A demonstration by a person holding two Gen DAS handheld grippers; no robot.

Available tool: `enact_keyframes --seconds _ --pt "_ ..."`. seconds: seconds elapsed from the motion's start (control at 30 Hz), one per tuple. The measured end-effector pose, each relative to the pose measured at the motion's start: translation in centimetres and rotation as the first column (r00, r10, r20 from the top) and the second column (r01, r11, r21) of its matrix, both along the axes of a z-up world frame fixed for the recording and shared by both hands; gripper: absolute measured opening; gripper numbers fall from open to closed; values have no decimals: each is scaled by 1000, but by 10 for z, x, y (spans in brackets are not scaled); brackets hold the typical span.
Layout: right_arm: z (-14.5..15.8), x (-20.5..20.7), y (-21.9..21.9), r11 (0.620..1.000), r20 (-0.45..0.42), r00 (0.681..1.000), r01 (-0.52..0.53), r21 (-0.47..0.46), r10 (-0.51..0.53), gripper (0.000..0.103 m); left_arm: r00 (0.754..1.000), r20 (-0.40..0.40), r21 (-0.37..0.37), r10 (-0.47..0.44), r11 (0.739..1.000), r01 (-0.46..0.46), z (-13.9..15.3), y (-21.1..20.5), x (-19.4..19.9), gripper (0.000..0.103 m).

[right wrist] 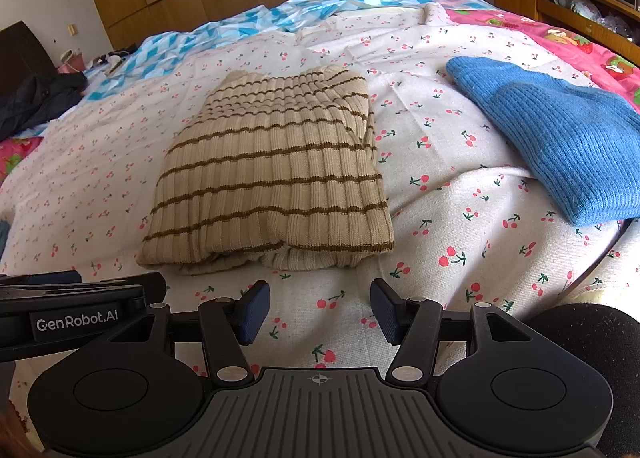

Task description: Fold small clothes

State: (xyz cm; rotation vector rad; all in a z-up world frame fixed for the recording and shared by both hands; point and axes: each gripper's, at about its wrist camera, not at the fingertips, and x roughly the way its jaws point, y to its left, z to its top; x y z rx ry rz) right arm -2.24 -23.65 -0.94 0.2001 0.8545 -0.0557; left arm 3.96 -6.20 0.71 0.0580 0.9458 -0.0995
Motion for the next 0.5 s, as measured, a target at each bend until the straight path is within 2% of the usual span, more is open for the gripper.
enact_keyframes --seconds 0.5 --pt "-1 0 0 1000 -4 1000 -5 -4 4 56 1000 -18 -3 6 1000 -6 -2 0 2 85"
